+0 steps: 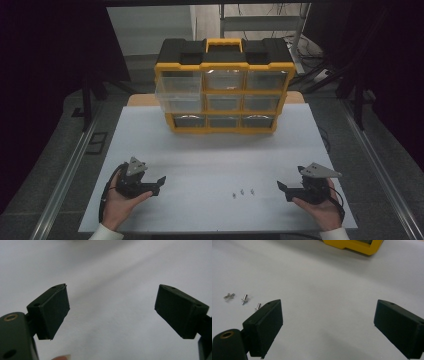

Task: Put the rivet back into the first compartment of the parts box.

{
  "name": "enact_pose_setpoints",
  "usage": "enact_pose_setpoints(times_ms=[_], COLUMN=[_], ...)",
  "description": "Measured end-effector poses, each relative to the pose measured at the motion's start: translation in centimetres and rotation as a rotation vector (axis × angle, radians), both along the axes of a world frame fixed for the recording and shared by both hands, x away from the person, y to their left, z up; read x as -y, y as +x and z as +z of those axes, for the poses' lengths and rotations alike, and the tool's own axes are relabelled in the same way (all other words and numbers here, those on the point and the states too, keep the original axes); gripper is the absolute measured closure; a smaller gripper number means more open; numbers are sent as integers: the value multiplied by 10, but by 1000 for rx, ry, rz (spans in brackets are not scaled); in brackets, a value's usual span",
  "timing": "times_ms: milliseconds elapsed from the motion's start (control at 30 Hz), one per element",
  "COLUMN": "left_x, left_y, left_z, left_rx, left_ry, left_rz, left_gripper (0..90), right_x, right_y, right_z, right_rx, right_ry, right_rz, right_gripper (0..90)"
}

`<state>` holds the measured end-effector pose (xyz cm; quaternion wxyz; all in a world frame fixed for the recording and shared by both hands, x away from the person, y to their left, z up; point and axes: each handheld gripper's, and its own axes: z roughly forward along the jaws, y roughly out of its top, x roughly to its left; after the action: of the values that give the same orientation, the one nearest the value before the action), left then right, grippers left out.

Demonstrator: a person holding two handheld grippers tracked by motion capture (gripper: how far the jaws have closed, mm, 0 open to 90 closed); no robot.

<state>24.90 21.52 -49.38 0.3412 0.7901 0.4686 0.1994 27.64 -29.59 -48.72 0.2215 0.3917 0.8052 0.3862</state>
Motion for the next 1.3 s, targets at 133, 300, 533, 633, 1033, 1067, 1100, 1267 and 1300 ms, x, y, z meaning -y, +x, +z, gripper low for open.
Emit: enact_pose_setpoints(times_ms=[133, 300, 533, 633, 1033, 1067, 1100, 1267, 1300], left_x=[-1, 0, -5, -5, 14, 17, 21, 37, 39], left_y=[0, 2, 5, 8, 20, 20, 21, 24, 25], left_z=[0, 0, -2, 0, 12, 13, 13, 16, 16], left_rx=[-3, -6, -23, -20, -46, -51, -55, -74, -77], left_ry=[1, 3, 2, 1, -3, 0, 4, 11, 13], left_rz=[0, 0, 12, 15, -51, -61, -72, -121, -130], left_gripper=[128, 124, 123, 124, 130, 130, 131, 138, 138], right_x=[0, 3, 1, 2, 4, 4, 4, 3, 3], right_y=[0, 0, 0, -1, 1, 1, 1, 1, 1], right_z=[0, 0, -2, 0, -3, -4, -4, -4, -5], right_rx=[2, -13, -19, -12, -19, -21, -21, -24, -26], right_ry=[1, 36, 31, 38, 18, 17, 17, 14, 12], right_rz=[-2, -19, -2, 12, 12, 11, 10, 12, 13], right_gripper=[85, 94, 94, 98, 109, 109, 110, 113, 113])
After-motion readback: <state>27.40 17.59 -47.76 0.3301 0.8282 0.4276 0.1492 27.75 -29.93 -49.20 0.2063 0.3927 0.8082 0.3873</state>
